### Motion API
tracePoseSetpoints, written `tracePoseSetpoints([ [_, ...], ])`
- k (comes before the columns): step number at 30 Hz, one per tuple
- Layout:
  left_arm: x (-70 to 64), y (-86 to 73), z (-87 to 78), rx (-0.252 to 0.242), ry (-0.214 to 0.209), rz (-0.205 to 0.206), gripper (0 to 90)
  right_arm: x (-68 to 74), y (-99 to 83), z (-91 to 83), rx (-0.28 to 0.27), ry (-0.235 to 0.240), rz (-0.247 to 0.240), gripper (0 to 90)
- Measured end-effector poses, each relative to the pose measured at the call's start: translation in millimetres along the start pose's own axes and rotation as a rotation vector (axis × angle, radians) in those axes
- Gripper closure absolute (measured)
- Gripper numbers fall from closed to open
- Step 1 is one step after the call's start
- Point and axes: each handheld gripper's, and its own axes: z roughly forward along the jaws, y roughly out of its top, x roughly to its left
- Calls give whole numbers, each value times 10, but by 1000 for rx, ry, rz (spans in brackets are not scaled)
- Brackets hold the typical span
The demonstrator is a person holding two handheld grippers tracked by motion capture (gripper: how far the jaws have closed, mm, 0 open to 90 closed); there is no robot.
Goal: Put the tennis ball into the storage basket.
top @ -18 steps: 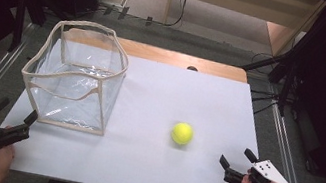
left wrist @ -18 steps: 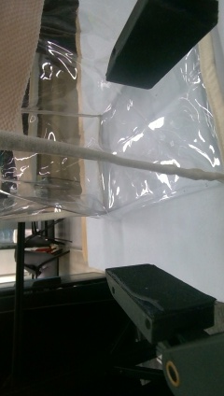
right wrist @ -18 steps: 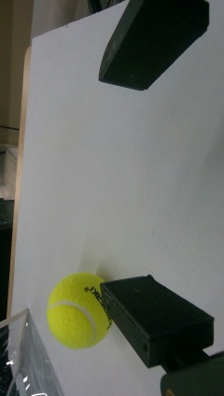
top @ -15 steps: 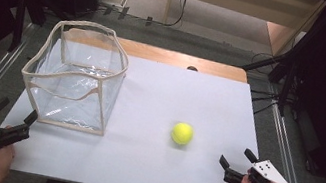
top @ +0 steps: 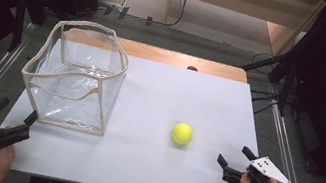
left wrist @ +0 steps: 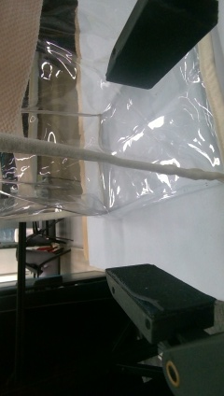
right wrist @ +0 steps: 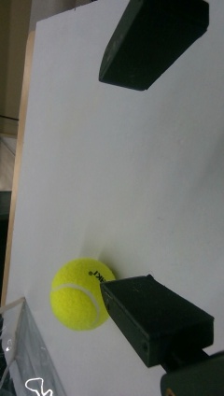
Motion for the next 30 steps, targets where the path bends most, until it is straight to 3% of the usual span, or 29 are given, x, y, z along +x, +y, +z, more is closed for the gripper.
tracePoseSetpoints([
  [10, -10, 1, 2, 8, 3, 12, 69, 118, 195, 119, 93, 51, -60, 21],
  [17, -13, 1, 3, 9, 5, 11, 69, 179, 298, 228, 124, 79, -87, 22],
  [20, -13, 1, 5, 10, 5, 11, 69, 191, 395, 279, 138, 125, -80, 22],
  [25, -11, 1, 6, 8, 4, 9, 69, 238, 510, 323, 171, 129, -85, 44],
  [30, -7, 2, 5, 7, 4, 3, 69, 293, 619, 389, 199, 150, -120, 44],
])
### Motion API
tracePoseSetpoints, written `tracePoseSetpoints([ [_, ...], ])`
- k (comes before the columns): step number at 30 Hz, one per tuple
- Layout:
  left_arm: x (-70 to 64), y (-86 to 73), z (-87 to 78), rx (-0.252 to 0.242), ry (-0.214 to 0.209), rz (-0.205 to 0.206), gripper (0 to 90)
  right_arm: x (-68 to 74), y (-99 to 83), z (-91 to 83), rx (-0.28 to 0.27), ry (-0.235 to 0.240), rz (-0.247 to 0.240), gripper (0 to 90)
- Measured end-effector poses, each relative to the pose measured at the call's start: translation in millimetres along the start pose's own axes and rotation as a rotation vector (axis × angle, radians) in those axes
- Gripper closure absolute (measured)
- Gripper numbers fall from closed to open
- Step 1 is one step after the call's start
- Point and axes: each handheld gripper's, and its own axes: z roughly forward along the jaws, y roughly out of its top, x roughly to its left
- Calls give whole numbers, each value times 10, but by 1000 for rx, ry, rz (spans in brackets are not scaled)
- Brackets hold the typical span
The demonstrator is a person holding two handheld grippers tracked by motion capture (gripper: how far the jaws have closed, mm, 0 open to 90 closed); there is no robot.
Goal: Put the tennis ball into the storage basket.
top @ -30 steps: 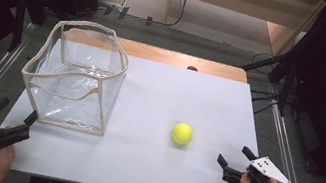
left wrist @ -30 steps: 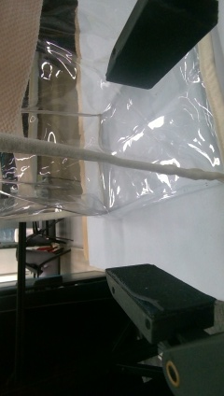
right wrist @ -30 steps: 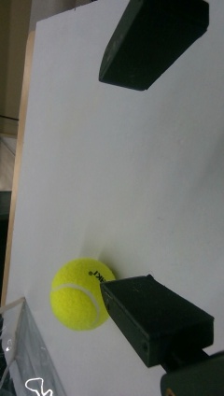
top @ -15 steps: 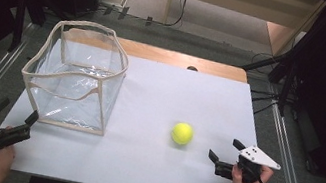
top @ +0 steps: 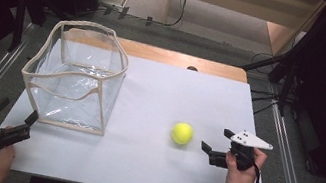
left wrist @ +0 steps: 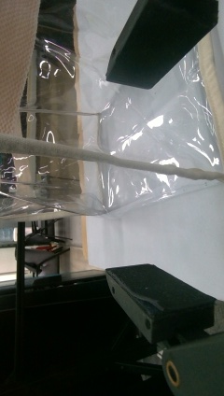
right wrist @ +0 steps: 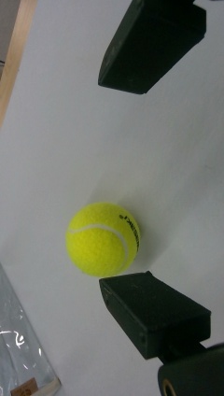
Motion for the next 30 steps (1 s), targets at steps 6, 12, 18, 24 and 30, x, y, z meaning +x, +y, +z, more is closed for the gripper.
tracePoseSetpoints([
  [6, 1, 0, -1, 2, 0, 3, 69, 50, 155, 134, 65, 29, -43, 43],
  [12, 1, 0, 0, 2, 1, 3, 69, 89, 254, 243, 117, 50, -70, 42],
  [18, 1, 0, 2, 2, 0, 5, 69, 142, 405, 402, 186, 75, -107, 42],
  [24, 3, 0, 0, 0, 0, 0, 69, 168, 504, 501, 236, 81, -111, 42],
  [30, 2, 0, -1, 1, -2, 2, 69, 213, 607, 645, 321, 100, -144, 43],
])
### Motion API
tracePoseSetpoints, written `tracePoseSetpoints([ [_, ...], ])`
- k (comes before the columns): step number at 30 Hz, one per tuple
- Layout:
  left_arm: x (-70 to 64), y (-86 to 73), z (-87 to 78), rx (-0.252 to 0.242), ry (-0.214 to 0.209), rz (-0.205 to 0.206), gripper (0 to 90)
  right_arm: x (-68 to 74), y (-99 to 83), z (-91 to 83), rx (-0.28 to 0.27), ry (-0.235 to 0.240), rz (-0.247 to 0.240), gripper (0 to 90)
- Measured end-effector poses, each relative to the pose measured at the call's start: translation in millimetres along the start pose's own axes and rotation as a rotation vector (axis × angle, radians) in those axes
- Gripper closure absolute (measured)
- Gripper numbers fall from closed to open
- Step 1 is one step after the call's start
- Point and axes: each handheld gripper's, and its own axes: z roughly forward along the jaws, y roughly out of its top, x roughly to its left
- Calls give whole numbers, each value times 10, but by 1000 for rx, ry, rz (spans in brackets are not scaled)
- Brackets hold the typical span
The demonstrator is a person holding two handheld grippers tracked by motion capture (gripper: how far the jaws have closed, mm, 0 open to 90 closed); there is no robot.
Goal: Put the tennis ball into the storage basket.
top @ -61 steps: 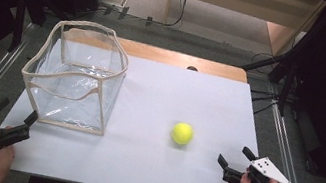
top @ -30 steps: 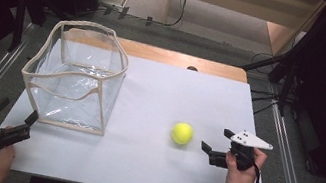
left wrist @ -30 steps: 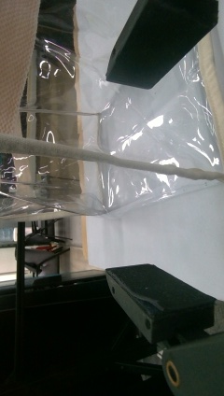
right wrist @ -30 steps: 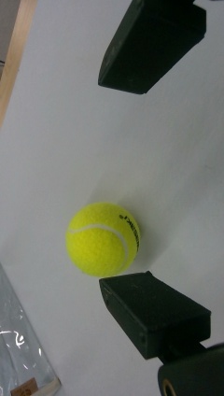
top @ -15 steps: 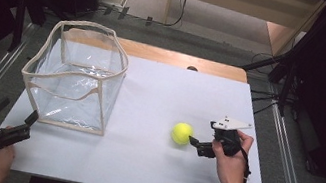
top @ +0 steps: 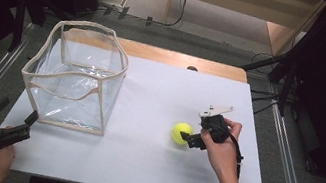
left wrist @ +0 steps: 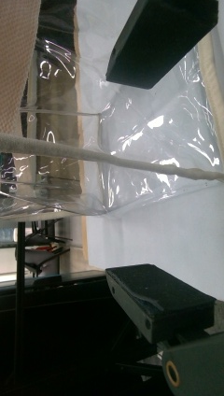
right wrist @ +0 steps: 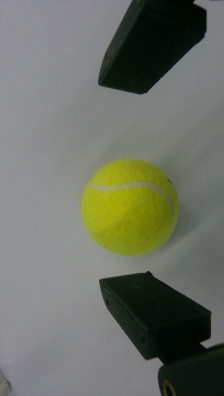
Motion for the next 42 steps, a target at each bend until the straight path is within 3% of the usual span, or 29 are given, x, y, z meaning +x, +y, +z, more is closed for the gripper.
tracePoseSetpoints([
  [11, -2, 0, 2, -2, 0, 0, 69, 39, 104, 170, 123, 33, -5, 43],
  [24, -2, 0, 1, 2, 2, 3, 69, 61, 197, 343, 277, 54, -44, 44],
  [37, 1, 0, 2, 0, 1, 2, 69, 82, 267, 493, 390, 83, -51, 50],
  [42, 0, 0, 0, -2, -1, -1, 69, 79, 269, 540, 399, 92, -40, 53],
])
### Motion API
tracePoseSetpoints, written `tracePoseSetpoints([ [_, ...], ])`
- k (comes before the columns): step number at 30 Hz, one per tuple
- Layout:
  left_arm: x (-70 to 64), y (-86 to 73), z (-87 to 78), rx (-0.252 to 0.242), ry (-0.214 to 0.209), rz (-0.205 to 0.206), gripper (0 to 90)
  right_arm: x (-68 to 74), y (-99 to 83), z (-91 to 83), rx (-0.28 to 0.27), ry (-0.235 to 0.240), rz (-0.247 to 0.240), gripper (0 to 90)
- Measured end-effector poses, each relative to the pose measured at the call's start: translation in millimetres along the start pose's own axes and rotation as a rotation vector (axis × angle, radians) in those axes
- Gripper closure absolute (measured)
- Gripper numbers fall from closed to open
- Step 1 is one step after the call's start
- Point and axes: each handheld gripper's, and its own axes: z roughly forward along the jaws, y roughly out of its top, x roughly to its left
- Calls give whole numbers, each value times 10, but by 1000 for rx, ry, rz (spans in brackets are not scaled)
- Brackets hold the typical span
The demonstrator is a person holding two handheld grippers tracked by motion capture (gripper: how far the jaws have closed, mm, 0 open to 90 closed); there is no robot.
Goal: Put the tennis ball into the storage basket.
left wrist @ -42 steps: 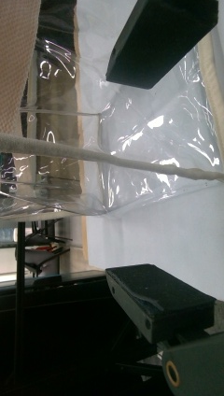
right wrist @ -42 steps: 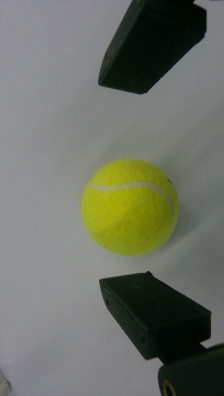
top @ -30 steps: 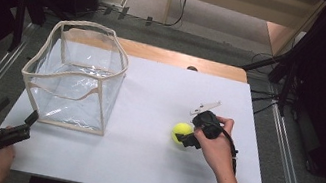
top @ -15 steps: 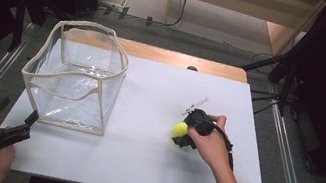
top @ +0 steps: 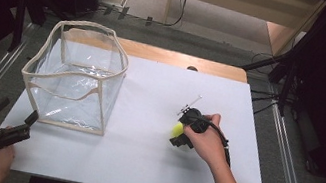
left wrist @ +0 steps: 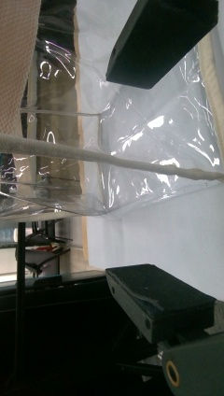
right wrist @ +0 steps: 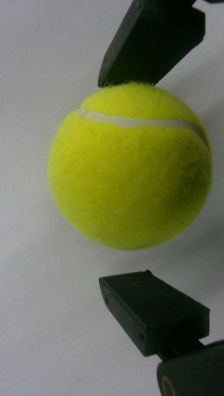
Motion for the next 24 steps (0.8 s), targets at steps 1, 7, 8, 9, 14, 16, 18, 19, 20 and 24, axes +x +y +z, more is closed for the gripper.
tracePoseSetpoints([
  [1, 1, 0, 0, -1, -1, -1, 69, 0, 0, 0, 0, 0, 0, 53],
  [7, 1, 0, 1, 0, 0, -1, 69, -10, 11, 19, 2, -5, 1, 120],
  [8, 1, 0, 1, -1, -1, -1, 69, -15, 14, 23, 9, -4, -3, 122],
  [9, 0, 0, 2, -3, 0, -4, 69, -8, 16, 29, 13, 0, 8, 131],
  [14, -3, 0, 1, 1, 1, 2, 69, -29, 8, 42, 17, -10, -14, 231],
  [16, -2, 0, 0, 1, 1, 3, 69, -34, 4, 43, 19, 4, -15, 231],
  [18, -4, 1, 0, 3, 1, 4, 69, -41, 2, 40, 14, 11, -22, 231],
  [19, -4, 1, 0, 3, 1, 4, 69, -41, 2, 40, 14, 11, -22, 231],
  [20, -4, 1, 1, 3, 1, 6, 69, -34, 6, 37, 16, 18, -14, 232],
  [24, -5, 0, -2, 5, 1, 9, 69, -26, 25, 44, 12, 24, -27, 232],
])
